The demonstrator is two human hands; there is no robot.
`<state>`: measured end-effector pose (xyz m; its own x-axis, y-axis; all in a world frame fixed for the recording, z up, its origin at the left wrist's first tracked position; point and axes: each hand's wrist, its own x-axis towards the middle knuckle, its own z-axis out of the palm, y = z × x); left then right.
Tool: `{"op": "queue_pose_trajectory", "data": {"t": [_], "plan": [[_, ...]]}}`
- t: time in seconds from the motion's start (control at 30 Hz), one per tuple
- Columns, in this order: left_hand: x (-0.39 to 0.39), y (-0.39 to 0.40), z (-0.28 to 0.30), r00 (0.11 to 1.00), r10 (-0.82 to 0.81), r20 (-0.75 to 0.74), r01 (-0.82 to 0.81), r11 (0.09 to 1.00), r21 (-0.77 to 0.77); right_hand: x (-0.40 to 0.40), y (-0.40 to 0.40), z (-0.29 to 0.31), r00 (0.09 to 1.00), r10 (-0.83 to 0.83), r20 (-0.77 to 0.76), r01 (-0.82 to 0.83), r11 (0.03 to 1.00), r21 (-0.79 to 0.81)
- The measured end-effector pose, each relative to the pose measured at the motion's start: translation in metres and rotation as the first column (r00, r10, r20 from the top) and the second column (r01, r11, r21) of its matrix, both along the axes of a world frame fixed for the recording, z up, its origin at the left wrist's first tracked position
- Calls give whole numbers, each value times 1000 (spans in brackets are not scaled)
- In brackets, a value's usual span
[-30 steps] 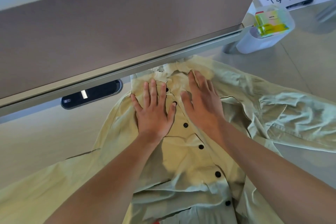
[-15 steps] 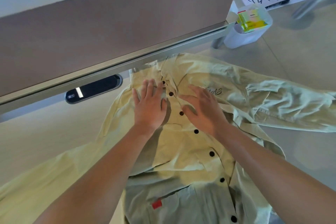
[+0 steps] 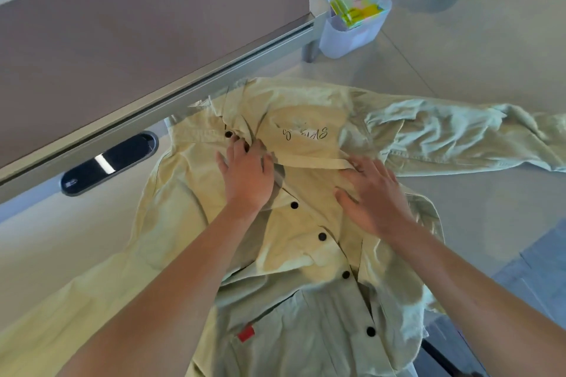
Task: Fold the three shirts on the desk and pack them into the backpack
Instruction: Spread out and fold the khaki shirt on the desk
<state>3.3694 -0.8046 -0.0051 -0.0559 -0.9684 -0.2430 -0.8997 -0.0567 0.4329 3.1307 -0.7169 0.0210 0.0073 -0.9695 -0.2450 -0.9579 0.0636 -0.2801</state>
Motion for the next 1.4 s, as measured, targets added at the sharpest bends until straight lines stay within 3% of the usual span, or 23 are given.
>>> {"op": "queue_pose_trajectory", "data": {"t": [0.2, 0.3, 0.5, 0.6, 0.73, 0.87, 0.97, 1.1, 1.17, 1.27, 1.4], "plan": [[3, 6, 18, 996, 69, -59, -74, 993, -93, 17, 16, 19, 997, -24, 74, 30, 997, -72], [14, 7, 32, 996, 88, 0, -87, 990, -114, 40, 29, 45, 992, 53, 117, -45, 997, -68], [36, 19, 33, 992, 73, 101, -84, 991, 104, 90, 67, 33, 970, 238, 37, -241, 967, 79], [31, 45, 35, 996, 44, 83, -52, 994, 97, 87, 84, 12, 961, 241, 137, -261, 953, 156], [9, 87, 39, 998, -43, 46, 44, 999, -20, 52, 106, 18, 949, 129, 287, -139, 990, 14], [-36, 128, 38, 982, -186, -11, 185, 981, -54, -9, 132, 21, 949, -126, 288, 159, 983, -93], [-75, 159, 34, 960, -280, -25, 278, 959, -46, -61, 153, 9, 915, -298, 271, 326, 943, -65], [-112, 197, 26, 933, -358, 18, 359, 934, -1, -102, 177, -7, 848, -377, 373, 348, 926, 145], [-120, 206, 23, 933, -358, 39, 358, 934, 21, -107, 182, -13, 835, -371, 407, 333, 929, 164], [-123, 205, 23, 939, -335, 82, 335, 942, 13, -104, 187, -6, 821, -352, 450, 349, 933, 92], [-114, 206, 31, 937, -315, 152, 320, 948, -8, -96, 217, 26, 874, -294, 387, 355, 930, -93]]}}
